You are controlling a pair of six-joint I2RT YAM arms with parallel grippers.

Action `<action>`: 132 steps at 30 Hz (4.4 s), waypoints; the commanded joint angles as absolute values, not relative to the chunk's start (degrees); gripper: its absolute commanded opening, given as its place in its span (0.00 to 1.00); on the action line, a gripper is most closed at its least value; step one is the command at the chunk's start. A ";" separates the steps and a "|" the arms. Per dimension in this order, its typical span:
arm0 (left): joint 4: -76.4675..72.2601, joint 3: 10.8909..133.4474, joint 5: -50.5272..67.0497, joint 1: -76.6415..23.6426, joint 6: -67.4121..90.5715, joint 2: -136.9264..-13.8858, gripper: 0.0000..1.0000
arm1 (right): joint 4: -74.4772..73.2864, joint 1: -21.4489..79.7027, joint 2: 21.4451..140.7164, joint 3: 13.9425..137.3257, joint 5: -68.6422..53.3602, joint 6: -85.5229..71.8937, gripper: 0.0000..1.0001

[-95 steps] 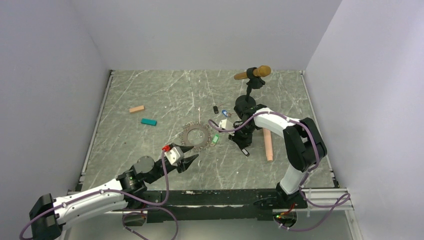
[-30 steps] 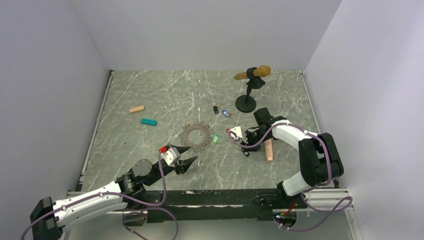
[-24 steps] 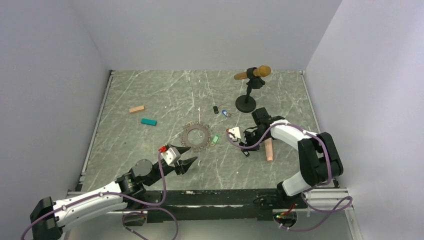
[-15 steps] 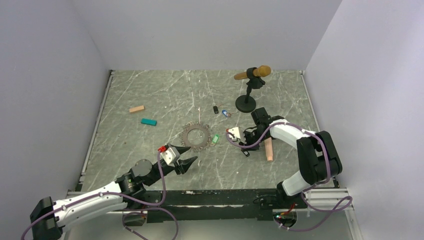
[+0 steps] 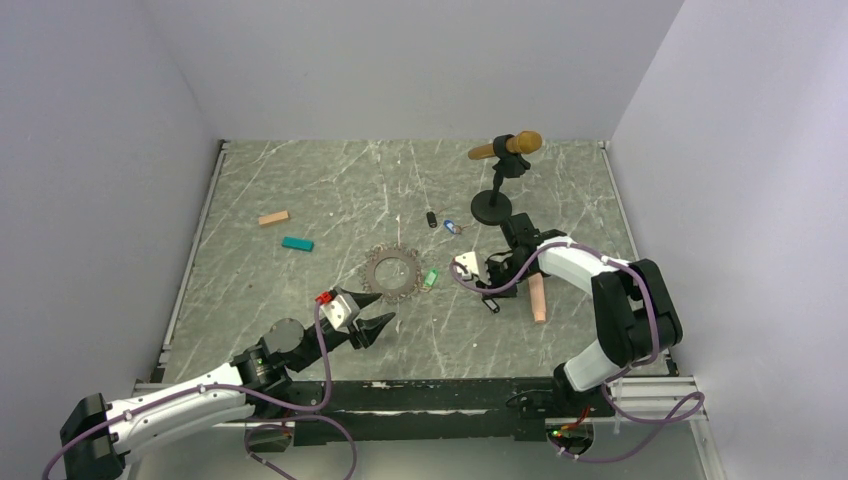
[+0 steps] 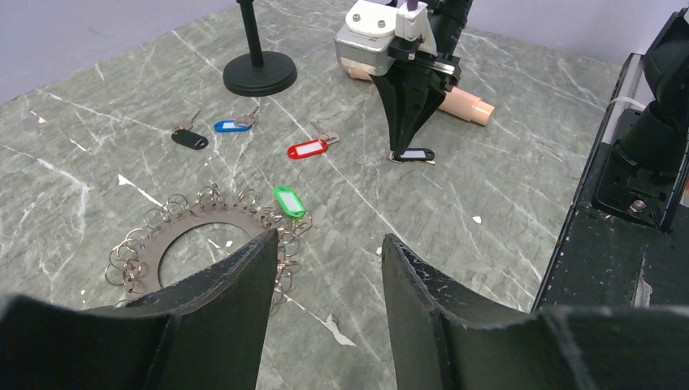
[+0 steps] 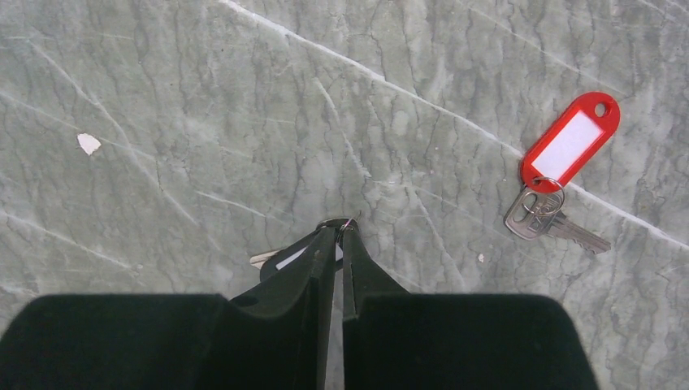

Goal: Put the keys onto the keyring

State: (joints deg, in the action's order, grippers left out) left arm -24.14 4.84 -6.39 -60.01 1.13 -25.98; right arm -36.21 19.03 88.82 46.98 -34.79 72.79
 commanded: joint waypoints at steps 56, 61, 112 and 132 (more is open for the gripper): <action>-26.46 4.69 -7.27 -59.78 2.50 -24.87 0.55 | -39.14 21.91 87.80 55.53 -36.29 62.04 0.36; -25.91 5.46 -9.51 -59.77 4.73 -25.70 0.67 | -42.85 20.94 84.60 58.42 -43.33 60.30 0.39; 22.65 55.61 1.25 -41.48 26.31 -88.43 0.39 | -42.94 16.44 74.58 56.78 -53.30 47.45 0.53; 28.22 59.05 -3.16 -41.59 27.69 -93.10 0.37 | -43.04 16.50 74.59 56.43 -53.53 47.93 0.53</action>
State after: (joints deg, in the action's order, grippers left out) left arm 27.88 56.31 -1.89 -41.65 26.24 -92.79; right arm -44.38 16.53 75.35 56.53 -52.75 47.55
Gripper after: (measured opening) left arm 0.363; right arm 0.527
